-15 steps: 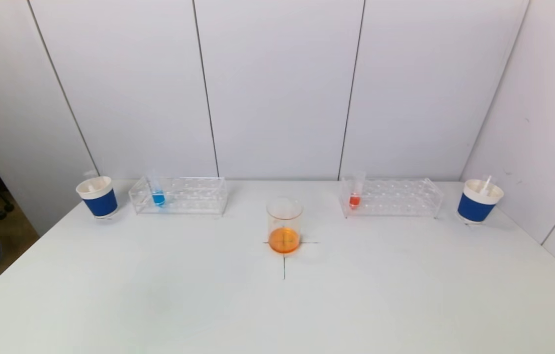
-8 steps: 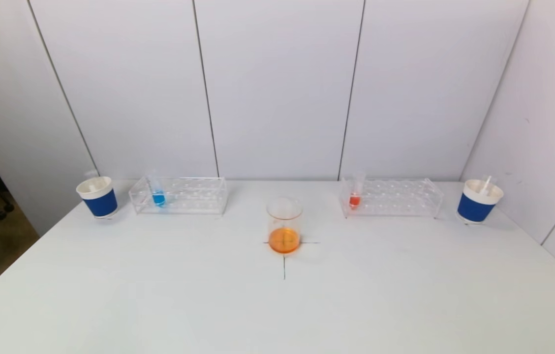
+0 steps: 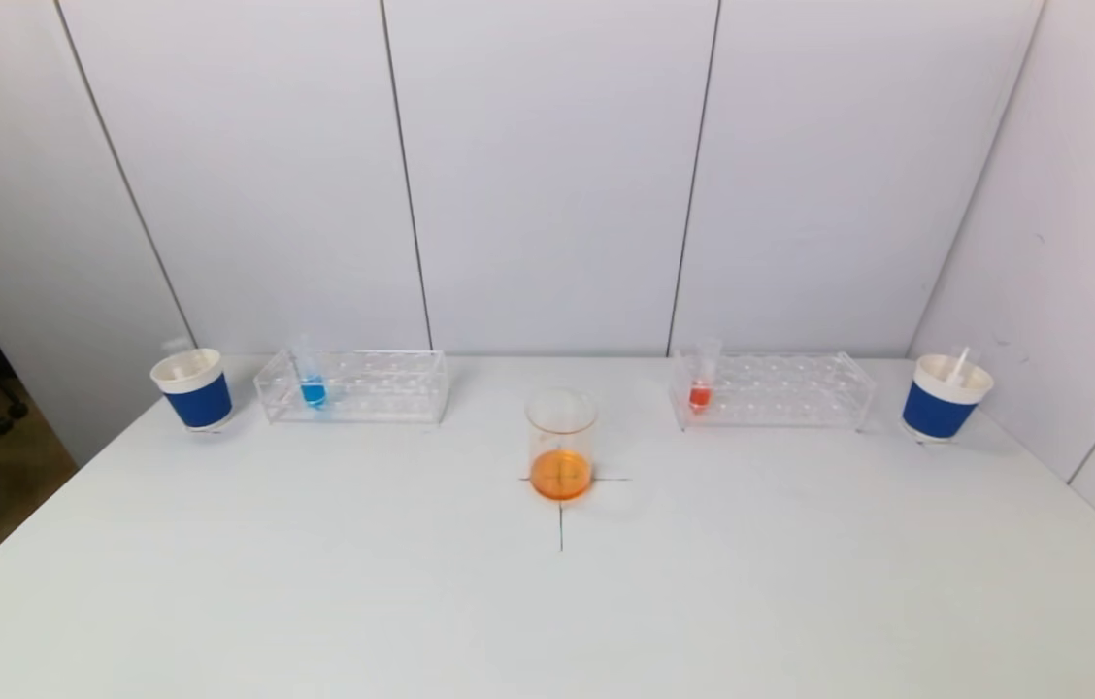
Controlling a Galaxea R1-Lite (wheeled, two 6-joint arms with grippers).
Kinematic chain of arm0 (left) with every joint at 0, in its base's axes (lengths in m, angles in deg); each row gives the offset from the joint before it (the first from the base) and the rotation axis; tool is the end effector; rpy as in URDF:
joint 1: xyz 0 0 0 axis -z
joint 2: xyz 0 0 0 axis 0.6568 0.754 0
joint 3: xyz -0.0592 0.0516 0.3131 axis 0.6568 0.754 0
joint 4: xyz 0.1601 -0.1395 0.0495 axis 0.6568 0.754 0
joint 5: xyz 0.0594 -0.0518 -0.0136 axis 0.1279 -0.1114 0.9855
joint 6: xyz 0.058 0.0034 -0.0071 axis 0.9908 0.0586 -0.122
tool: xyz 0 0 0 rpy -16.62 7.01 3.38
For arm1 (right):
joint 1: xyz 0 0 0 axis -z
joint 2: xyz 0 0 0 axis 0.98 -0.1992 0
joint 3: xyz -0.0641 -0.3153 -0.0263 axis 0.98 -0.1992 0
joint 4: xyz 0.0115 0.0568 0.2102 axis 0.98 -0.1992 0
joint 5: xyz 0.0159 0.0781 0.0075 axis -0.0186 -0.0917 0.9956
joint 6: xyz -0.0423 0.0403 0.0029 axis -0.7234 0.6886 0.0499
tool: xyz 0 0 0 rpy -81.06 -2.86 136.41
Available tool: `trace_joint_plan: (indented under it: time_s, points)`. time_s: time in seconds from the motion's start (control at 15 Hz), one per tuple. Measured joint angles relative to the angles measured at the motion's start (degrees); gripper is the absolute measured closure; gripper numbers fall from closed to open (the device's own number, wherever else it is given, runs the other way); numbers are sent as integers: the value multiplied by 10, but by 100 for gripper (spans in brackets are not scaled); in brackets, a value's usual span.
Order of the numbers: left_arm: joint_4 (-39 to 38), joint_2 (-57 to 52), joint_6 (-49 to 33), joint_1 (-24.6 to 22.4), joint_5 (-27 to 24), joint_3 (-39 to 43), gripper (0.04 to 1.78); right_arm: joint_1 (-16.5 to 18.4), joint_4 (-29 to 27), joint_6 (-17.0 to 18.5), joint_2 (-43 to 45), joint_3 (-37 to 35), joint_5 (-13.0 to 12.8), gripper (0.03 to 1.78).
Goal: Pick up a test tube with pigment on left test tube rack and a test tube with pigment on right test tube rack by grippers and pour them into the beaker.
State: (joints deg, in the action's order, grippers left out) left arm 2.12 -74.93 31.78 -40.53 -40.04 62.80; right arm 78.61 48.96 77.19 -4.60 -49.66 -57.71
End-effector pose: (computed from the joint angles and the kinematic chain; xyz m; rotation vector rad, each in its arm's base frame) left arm 0.0129 0.0039 0.0992 0.1453 0.0002 0.0605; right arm 0.0202 0.0001 0.0755 0.0118 -0.0012 -0.0004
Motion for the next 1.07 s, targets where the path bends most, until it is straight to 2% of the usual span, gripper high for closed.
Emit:
trace_joint_plan:
  time_s: [0.33,0.53,1.07]
  points:
    - [-9,-11,-11,0,-22,27,6,0,0,0,0,0,0,4]
    - [-42,-11,-33,0,-54,52,6,0,0,0,0,0,0,4]
    - [-50,-11,-70,0,-52,60,6,0,0,0,0,0,0,4]
